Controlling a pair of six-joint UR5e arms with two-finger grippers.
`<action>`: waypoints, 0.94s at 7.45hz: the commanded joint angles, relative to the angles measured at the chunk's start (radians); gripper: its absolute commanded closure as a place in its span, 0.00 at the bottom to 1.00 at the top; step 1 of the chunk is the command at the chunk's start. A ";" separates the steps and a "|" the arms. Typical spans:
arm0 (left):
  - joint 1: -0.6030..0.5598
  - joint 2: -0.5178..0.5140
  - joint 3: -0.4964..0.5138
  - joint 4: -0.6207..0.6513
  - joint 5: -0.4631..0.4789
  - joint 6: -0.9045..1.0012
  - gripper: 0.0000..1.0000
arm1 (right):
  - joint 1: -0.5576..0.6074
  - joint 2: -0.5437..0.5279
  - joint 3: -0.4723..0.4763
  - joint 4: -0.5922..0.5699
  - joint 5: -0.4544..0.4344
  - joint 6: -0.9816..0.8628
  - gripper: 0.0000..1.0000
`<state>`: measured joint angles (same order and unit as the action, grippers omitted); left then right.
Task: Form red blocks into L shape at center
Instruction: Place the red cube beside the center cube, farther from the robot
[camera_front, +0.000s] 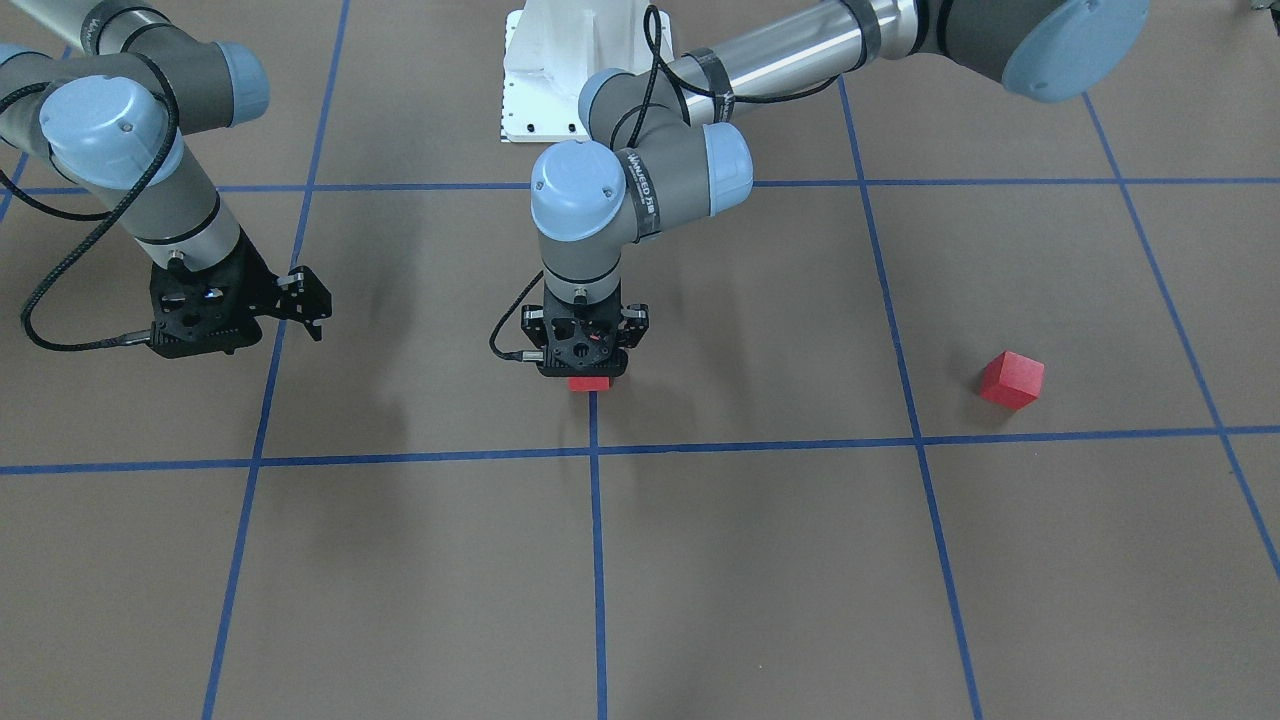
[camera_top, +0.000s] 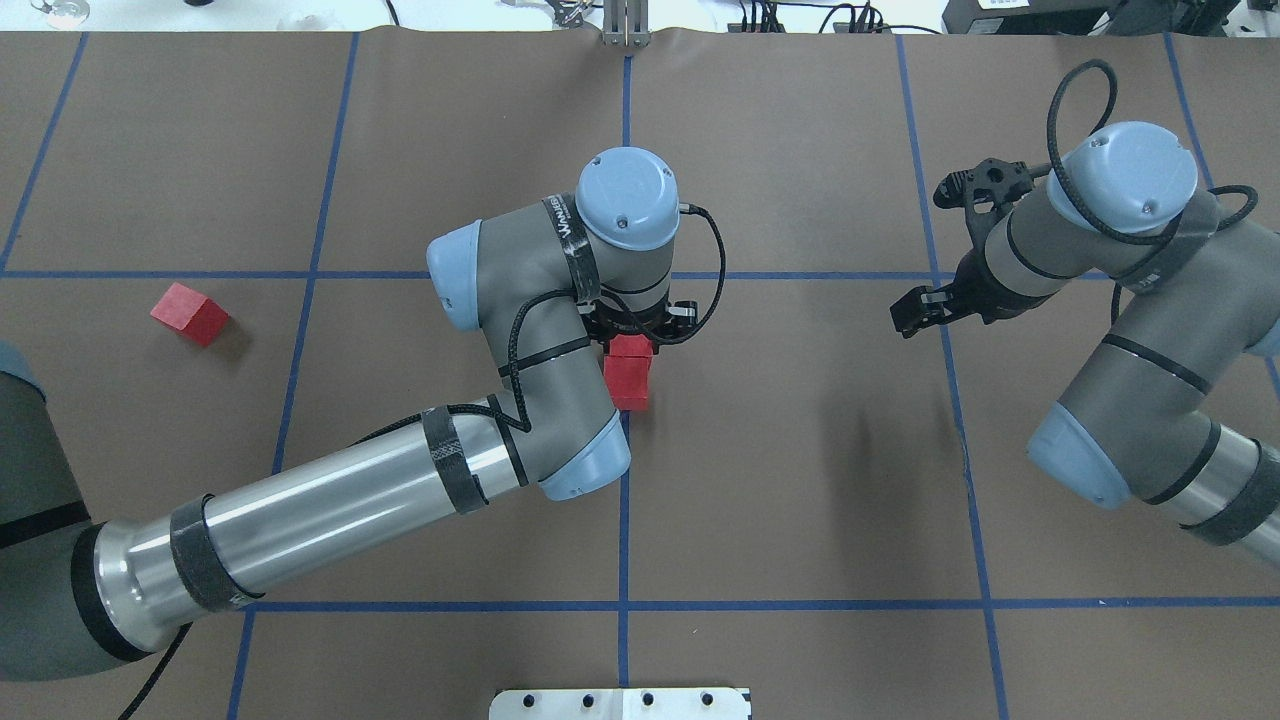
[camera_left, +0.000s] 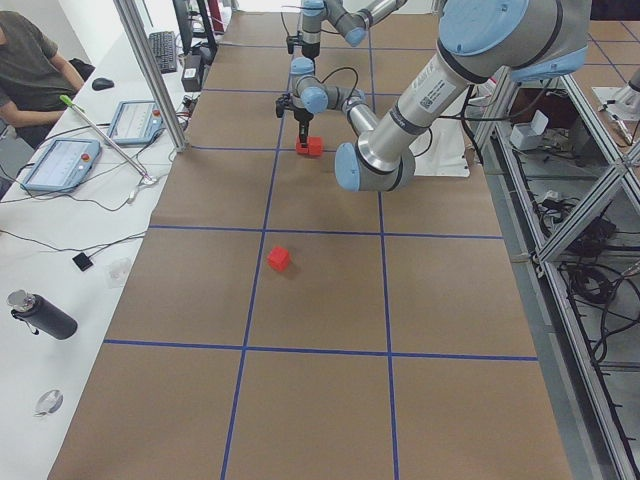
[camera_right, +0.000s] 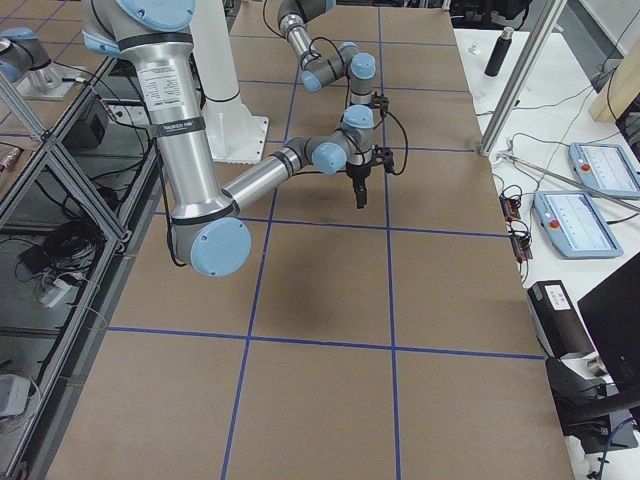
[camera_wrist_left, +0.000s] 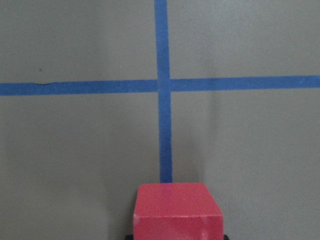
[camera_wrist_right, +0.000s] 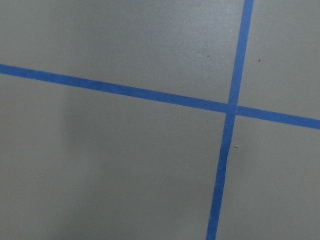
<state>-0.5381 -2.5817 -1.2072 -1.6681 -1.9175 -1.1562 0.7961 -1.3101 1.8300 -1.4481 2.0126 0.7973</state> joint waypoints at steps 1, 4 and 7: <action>0.004 0.005 0.000 -0.001 0.000 -0.005 0.38 | -0.002 0.000 0.000 0.000 0.000 0.000 0.00; 0.004 0.008 -0.002 -0.001 0.000 -0.005 0.01 | -0.002 0.002 0.000 0.002 0.002 -0.001 0.00; -0.006 0.006 -0.050 0.002 -0.002 -0.013 0.01 | 0.000 0.005 0.000 0.002 0.002 -0.007 0.00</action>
<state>-0.5369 -2.5776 -1.2237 -1.6683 -1.9178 -1.1663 0.7954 -1.3060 1.8300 -1.4466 2.0141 0.7932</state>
